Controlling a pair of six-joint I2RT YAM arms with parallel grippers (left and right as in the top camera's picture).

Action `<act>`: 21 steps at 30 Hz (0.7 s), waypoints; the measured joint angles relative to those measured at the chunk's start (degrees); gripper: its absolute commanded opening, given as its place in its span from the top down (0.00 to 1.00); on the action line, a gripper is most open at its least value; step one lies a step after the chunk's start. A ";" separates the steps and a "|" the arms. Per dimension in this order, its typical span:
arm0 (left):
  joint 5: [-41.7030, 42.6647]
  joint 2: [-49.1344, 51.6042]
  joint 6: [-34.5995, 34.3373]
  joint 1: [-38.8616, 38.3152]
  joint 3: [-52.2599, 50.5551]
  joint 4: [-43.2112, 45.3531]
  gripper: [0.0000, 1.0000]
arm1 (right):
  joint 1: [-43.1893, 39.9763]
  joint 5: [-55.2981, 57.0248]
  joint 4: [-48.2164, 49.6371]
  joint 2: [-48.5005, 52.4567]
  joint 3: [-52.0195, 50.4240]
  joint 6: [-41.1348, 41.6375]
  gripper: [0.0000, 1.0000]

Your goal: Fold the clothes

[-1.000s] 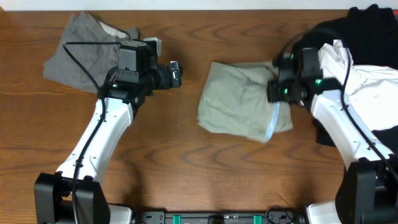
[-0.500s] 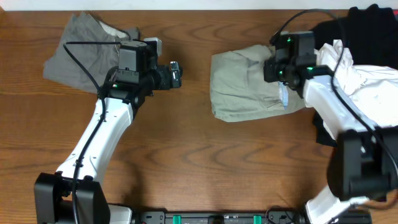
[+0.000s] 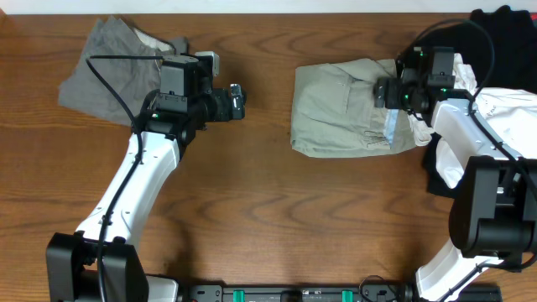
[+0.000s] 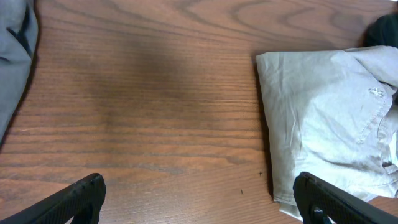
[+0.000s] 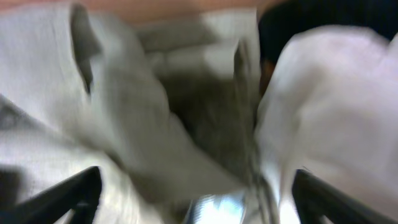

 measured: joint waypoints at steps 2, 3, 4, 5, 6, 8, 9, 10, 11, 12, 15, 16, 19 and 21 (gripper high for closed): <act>-0.02 0.00 0.22 0.00 0.00 -0.24 0.02 | -0.13 -1.81 -3.30 0.00 0.55 0.28 0.01; -0.02 0.02 0.33 0.00 0.00 -0.50 0.02 | -0.13 -2.99 -5.35 -0.07 1.09 0.48 0.01; -0.02 0.02 0.44 0.00 0.00 -0.81 0.02 | -0.13 -4.15 -7.37 -0.20 1.81 0.59 0.01; 0.00 0.02 0.50 0.00 0.00 -0.98 0.02 | -0.13 -5.22 -9.27 -0.50 2.60 0.70 0.01; 0.02 0.02 0.66 0.00 0.00 -0.98 0.02 | -0.13 -5.88 -10.29 -0.76 3.04 0.68 0.01; 0.42 0.17 1.42 -0.15 0.00 -0.96 0.02 | -0.09 -7.45 -12.41 -2.45 4.00 0.81 0.01; 0.66 0.28 1.79 -0.28 0.00 -0.96 0.02 | -0.09 -7.96 -13.05 -3.52 4.22 0.92 0.01; 0.90 0.55 2.34 -0.48 0.00 -1.03 0.02 | -0.09 -8.33 -13.40 -4.85 4.31 1.11 0.01; 1.01 0.83 2.84 -0.74 0.00 -1.09 0.02 | -0.07 -8.68 -13.64 -6.27 4.35 1.29 0.01; 1.11 1.22 3.21 -1.01 0.00 -1.16 0.02 | -0.04 -8.94 -13.84 -7.48 4.39 1.38 0.01; 1.31 2.21 3.93 -1.46 0.00 -1.18 0.02 | 0.39 -9.33 -14.16 -11.37 4.68 1.68 0.76; 1.31 2.43 4.15 -1.42 -0.02 -1.14 0.02 | 0.79 -9.31 -14.19 -12.17 4.96 1.79 0.99; 1.31 2.54 4.52 -1.03 -0.02 -0.87 0.02 | 2.23 -9.16 -14.10 -12.70 5.60 1.84 0.99; 1.29 2.54 4.55 -0.66 -0.02 -0.94 0.02 | 3.45 -8.68 -13.97 -11.61 5.60 1.99 0.99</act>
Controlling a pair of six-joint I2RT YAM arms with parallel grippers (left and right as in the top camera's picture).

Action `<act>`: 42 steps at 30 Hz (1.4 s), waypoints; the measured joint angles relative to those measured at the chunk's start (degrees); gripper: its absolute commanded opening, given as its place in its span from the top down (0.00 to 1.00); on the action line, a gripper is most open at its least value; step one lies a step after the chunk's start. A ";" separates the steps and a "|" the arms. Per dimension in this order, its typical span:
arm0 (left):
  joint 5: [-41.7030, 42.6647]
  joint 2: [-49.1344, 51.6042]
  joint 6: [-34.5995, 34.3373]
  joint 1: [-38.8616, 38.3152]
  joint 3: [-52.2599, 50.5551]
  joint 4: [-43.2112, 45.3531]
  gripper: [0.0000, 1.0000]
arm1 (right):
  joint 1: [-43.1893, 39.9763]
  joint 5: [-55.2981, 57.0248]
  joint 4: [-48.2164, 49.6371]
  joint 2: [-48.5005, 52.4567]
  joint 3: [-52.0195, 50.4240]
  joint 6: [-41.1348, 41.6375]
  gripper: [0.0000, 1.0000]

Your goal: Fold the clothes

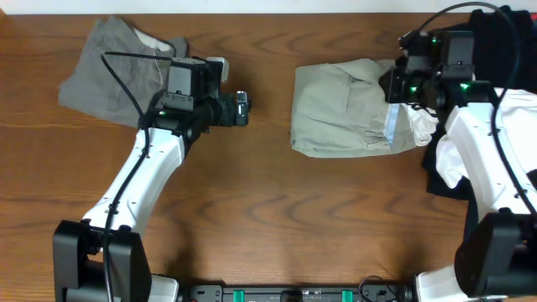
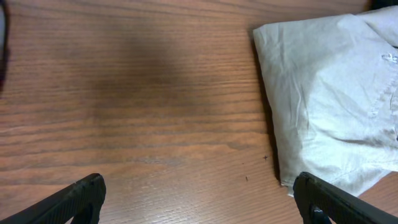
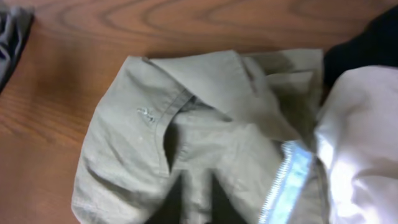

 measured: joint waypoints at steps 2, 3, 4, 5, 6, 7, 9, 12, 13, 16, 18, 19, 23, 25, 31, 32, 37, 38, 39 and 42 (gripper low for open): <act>0.02 0.00 0.00 0.55 0.00 -0.09 0.02 | 1.38 1.11 0.83 2.27 0.00 0.04 0.99; 0.02 0.00 0.02 0.92 0.00 -0.15 0.02 | 2.01 1.55 1.40 3.80 0.00 0.07 0.99; 0.04 0.00 0.02 1.55 0.00 -0.37 0.02 | 2.62 2.12 2.10 5.35 -0.02 0.17 0.99; 0.04 0.00 0.02 2.05 0.00 -0.55 0.02 | 3.15 2.73 2.84 7.04 -0.02 0.24 0.99; 0.07 0.00 0.02 2.99 0.00 -0.90 0.02 | 3.67 3.56 3.72 9.03 -0.02 0.26 0.99; 0.04 0.00 0.02 3.69 0.00 -1.18 0.02 | 4.11 4.26 4.24 10.47 -0.02 0.31 0.99; 0.04 0.00 0.02 5.51 0.00 -1.88 0.02 | 4.59 5.44 5.51 14.12 -0.13 0.52 0.99; 0.02 0.00 0.07 7.76 0.00 -2.91 0.02 | 4.85 6.69 7.17 17.86 -0.15 1.44 0.99; 0.00 0.00 0.11 8.46 0.00 -3.08 0.02 | 4.94 6.97 7.54 18.88 -0.15 1.79 0.99; 0.00 0.00 0.17 9.60 0.00 -3.06 0.02 | 5.53 7.39 8.41 20.98 -0.15 2.36 0.99; 0.00 0.00 0.17 9.94 0.00 -3.02 0.02 | 6.32 7.28 9.64 22.34 -0.15 2.67 0.99; 0.00 0.00 0.17 10.05 0.00 -2.99 0.02 | 6.88 7.26 10.49 22.99 -0.11 2.73 0.99; 0.02 0.00 0.17 10.08 0.00 -2.93 0.02 | 9.90 7.02 13.20 24.48 0.87 3.13 0.99; 0.02 0.00 0.17 10.08 0.00 -2.91 0.02 | 12.22 6.78 14.97 25.31 1.44 3.30 0.99; 0.02 0.00 0.17 10.08 0.00 -2.93 0.02 | 19.21 4.07 19.67 26.71 1.90 3.67 0.99; 0.02 0.00 0.17 10.08 0.00 -2.93 0.02 | 20.20 3.37 19.65 26.97 2.32 3.82 0.99; 0.02 0.00 0.17 10.08 0.00 -2.95 0.02 | 23.43 -1.14 15.13 28.94 7.48 4.68 0.99; 0.02 0.00 0.17 10.08 0.00 -3.02 0.02 | 23.61 -1.95 12.92 29.20 9.33 4.92 0.98; 0.02 0.00 0.17 10.08 0.00 -3.04 0.02 | 23.61 -2.62 11.13 29.31 11.13 5.01 0.92; 0.02 0.00 0.20 10.08 0.00 -3.28 0.02 | 23.12 -3.65 6.14 29.22 16.31 5.84 0.67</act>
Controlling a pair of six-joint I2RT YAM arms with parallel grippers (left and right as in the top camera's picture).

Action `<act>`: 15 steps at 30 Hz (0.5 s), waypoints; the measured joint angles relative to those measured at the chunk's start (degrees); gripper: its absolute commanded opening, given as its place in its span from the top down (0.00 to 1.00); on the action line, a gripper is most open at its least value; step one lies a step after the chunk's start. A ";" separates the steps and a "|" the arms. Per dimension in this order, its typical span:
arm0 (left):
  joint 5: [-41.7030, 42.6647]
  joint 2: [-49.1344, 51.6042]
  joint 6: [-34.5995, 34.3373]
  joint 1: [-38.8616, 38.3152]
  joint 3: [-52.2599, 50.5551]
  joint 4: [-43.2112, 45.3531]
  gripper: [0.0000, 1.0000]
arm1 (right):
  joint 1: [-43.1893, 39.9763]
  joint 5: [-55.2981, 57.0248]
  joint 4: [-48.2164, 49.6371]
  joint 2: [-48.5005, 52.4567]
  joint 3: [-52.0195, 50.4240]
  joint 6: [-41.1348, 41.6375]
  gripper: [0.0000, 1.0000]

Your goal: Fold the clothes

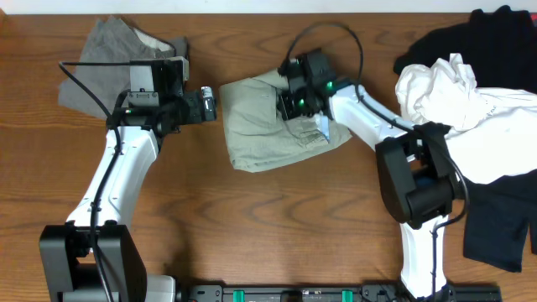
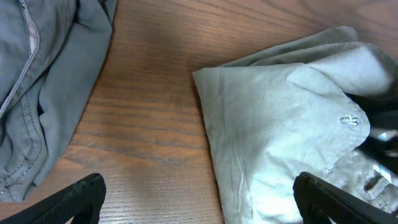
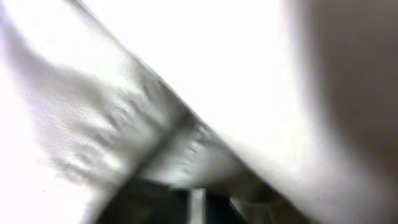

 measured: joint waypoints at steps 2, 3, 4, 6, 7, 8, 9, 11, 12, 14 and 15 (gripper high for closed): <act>0.04 0.00 -0.02 0.00 0.00 -0.39 0.02 | -0.63 -0.48 -3.08 -0.66 3.08 0.02 0.48; 0.15 0.00 -0.02 0.00 0.00 -0.68 0.02 | -1.14 -0.74 -4.92 -1.38 4.28 -0.02 0.37; 0.44 0.00 0.02 0.00 0.00 -1.01 0.02 | -1.70 -0.90 -6.16 -2.29 5.01 0.11 0.27; 1.77 0.00 0.70 0.00 0.00 -1.36 0.02 | -3.15 -1.18 -8.48 -4.59 6.10 0.20 0.16; 2.93 0.00 1.53 -0.09 0.00 -1.51 0.02 | -4.17 -1.14 -9.33 -6.12 6.38 0.15 0.13; 4.13 0.00 2.38 -0.22 0.00 -1.68 0.02 | -5.42 -1.18 -10.40 -7.72 6.75 0.11 0.09; 5.11 0.00 3.21 -0.50 0.00 -1.75 0.02 | -6.82 -1.16 -11.47 -9.29 6.97 -0.09 0.01; 6.84 0.00 5.09 -1.86 0.00 -2.14 0.02 | -9.75 -0.90 -13.07 -11.80 7.32 0.17 0.01; 7.37 0.00 5.81 -2.67 0.00 -2.29 0.02 | -11.02 -0.90 -13.88 -12.61 7.54 0.00 0.01; 8.22 0.00 7.10 -4.81 0.00 -2.47 0.02 | -14.49 -0.74 -15.67 -14.03 7.87 0.11 0.01; 8.59 0.00 7.80 -6.45 0.00 -2.51 0.02 | -16.26 -0.72 -16.63 -14.36 7.93 0.13 0.01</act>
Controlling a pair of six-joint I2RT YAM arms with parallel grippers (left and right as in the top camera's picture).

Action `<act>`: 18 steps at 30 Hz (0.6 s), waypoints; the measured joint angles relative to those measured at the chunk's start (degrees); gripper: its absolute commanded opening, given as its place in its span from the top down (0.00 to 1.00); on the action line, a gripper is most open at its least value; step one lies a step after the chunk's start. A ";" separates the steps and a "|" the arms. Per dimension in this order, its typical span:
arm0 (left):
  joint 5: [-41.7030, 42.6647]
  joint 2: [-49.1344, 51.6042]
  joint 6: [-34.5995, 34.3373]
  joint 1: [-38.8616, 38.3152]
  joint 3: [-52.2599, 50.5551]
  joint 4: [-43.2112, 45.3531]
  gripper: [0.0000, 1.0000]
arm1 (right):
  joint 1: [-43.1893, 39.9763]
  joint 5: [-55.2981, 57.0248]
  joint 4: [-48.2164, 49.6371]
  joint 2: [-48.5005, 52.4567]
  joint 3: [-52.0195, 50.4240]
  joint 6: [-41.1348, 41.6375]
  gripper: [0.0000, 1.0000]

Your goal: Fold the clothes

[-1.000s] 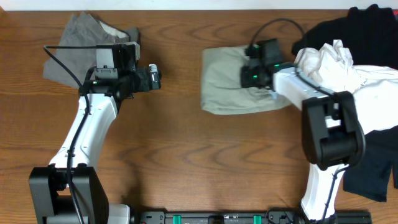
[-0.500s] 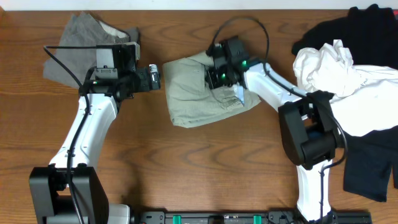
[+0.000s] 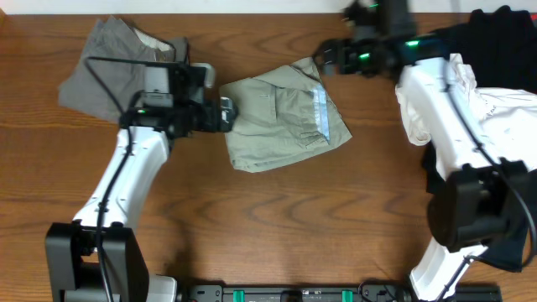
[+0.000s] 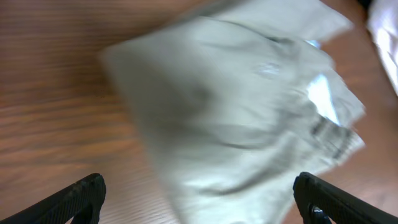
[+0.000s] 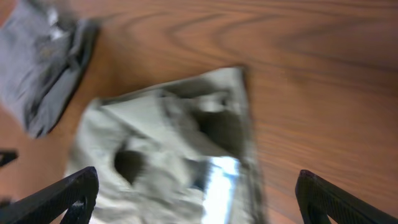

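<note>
Folded khaki shorts (image 3: 285, 122) lie on the wooden table (image 3: 252, 226), left of centre, with a pale blue label showing. My left gripper (image 3: 225, 115) is open at their left edge; in the left wrist view the left gripper (image 4: 199, 190) has the khaki shorts (image 4: 236, 106) under its spread fingers. My right gripper (image 3: 329, 57) hangs open off the shorts' upper right corner. In the blurred right wrist view the right gripper (image 5: 198, 186) looks down on the khaki shorts (image 5: 168, 155) and holds nothing.
A folded grey garment (image 3: 113, 63) lies at the back left, close to the left arm; the same grey garment (image 5: 46, 59) shows in the right wrist view. A white garment (image 3: 470, 105) and black clothes (image 3: 495, 25) are heaped at the right edge.
My right gripper was down on the khaki shorts and is now off them, open, up at their right corner. The left gripper has moved right to the shorts' left edge.
The khaki shorts first lay right of centre beside the white heap, with my right gripper at their right end and the left one open over bare wood. Later they lay left of centre near the grey garment, right gripper on them. Now both grippers are open.
</note>
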 measured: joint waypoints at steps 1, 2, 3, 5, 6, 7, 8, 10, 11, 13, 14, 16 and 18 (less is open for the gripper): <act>0.15 0.00 0.52 -1.16 0.00 0.00 0.02 | -1.53 0.04 -0.92 -0.04 0.00 0.00 0.01; 0.17 0.00 1.07 -2.82 0.00 0.00 0.02 | -2.97 0.20 -1.88 -0.04 0.00 -0.02 0.01; 0.04 0.00 1.44 -4.52 0.00 0.02 0.02 | -4.26 0.26 -2.73 0.09 0.00 0.00 0.01; -1.03 0.00 2.14 -8.46 0.00 0.20 0.02 | -6.71 0.39 -4.35 0.17 0.00 0.02 0.01; -1.68 0.00 2.29 -10.16 0.00 0.44 0.02 | -7.69 0.44 -5.01 0.17 0.00 0.00 0.01; -2.91 0.04 2.47 -12.35 0.00 0.87 0.02 | -8.74 0.42 -5.57 0.17 0.00 0.02 0.01; -4.13 0.15 2.58 -14.40 0.00 1.38 0.02 | -9.60 0.42 -6.14 0.17 0.00 0.00 0.01; -6.73 0.61 2.75 -18.53 0.00 2.73 0.02 | -11.26 0.48 -7.45 0.17 0.00 0.02 0.01; -7.98 0.90 2.84 -20.50 0.00 3.45 0.02 | -11.85 0.52 -8.02 0.17 0.00 0.00 0.01; -10.67 1.79 2.89 -24.55 0.00 5.01 0.02 | -12.72 0.61 -9.01 0.17 0.00 0.00 0.01; -11.78 2.34 2.93 -26.27 0.00 5.79 0.02 | -12.98 0.63 -9.38 0.17 0.00 0.00 0.01; -14.25 3.87 3.26 -29.75 0.00 7.17 0.02 | -13.42 0.68 -10.10 0.17 0.00 -0.02 0.01; -16.52 5.84 3.87 -32.11 0.00 8.20 0.02 | -13.46 0.66 -10.82 0.17 0.00 -0.15 0.01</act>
